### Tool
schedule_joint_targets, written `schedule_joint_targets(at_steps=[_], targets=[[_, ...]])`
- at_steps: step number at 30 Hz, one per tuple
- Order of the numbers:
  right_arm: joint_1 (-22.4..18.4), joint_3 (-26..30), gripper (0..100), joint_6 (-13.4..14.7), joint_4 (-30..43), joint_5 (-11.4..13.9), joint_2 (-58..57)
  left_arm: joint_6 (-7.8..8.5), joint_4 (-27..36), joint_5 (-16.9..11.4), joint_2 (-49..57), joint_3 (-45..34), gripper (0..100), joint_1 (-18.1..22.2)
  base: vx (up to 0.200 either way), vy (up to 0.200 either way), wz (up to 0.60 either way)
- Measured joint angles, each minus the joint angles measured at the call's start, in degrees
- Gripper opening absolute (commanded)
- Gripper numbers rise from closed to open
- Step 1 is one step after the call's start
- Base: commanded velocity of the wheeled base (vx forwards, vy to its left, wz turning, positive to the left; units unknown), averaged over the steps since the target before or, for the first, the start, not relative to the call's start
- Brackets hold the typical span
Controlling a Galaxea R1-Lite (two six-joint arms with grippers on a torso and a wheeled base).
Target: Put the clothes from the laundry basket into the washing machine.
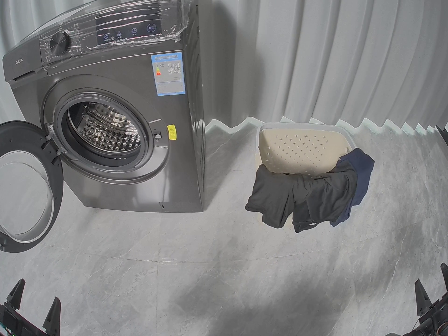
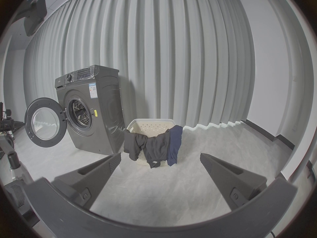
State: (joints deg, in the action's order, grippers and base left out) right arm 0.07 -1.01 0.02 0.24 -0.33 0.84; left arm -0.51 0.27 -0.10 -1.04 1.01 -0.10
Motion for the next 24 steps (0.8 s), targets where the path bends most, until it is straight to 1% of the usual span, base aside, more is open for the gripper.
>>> schedule_joint_targets(at_steps=[10, 13, 24], targets=[[0.0, 0.0, 100, 0.0, 0.0, 0.0, 0.0, 0.00, 0.0, 0.0, 0.0, 0.0, 100, 0.0, 0.000, 0.000, 0.00], [0.0, 0.0, 100, 0.0, 0.0, 0.0, 0.0, -0.06, 0.0, 0.0, 0.0, 0.0, 100, 0.0, 0.200, 0.000, 0.00], [0.0, 0.0, 100, 0.0, 0.0, 0.0, 0.0, -0.04, 0.0, 0.0, 0.0, 0.0, 100, 0.0, 0.000, 0.000, 0.00]])
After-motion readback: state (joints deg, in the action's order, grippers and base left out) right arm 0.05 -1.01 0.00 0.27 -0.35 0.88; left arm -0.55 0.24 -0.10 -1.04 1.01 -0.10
